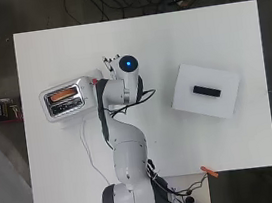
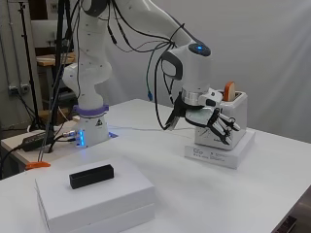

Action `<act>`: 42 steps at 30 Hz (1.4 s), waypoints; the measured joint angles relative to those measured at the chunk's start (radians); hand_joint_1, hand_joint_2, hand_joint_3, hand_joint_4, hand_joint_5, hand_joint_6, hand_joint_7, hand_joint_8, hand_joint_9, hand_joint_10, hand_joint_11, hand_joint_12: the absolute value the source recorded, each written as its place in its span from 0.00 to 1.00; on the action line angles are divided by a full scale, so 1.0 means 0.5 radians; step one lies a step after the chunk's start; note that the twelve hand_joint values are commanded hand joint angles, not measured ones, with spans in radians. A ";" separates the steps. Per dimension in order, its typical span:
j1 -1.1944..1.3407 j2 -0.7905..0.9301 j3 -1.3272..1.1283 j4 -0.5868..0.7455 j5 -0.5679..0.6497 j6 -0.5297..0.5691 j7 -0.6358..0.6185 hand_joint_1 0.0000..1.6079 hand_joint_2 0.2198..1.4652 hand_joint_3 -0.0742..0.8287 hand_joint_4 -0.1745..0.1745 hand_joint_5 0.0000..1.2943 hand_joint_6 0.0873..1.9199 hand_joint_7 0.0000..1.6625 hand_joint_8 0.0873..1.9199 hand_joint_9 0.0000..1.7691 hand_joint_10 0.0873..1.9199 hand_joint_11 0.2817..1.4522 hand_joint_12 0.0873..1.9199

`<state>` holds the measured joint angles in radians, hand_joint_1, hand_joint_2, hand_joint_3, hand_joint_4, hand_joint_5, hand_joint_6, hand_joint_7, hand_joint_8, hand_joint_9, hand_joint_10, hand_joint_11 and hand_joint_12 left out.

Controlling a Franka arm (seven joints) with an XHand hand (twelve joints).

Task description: Teleoperate dual arm-hand system to toast a bread

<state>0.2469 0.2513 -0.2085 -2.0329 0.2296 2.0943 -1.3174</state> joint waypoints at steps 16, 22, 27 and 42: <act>-0.110 0.286 0.163 0.204 0.012 -0.142 0.067 0.00 0.58 0.08 0.35 0.19 0.00 0.40 0.00 0.49 0.00 0.30 0.00; -0.263 0.549 0.239 0.405 0.066 -0.249 0.101 0.34 0.71 0.10 0.23 0.14 0.00 0.61 0.93 0.77 0.94 0.60 0.96; -0.302 0.681 0.257 0.530 0.083 -0.316 0.261 0.20 0.66 0.07 0.33 0.16 0.00 0.58 0.88 0.70 0.92 0.52 0.92; -0.276 -0.646 0.408 0.009 -0.354 -0.138 0.427 0.00 0.65 0.09 0.33 0.18 0.00 0.27 0.00 0.35 0.00 0.18 0.00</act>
<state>0.1091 -0.0717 -0.0045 -2.0286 0.0529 2.0255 -1.1040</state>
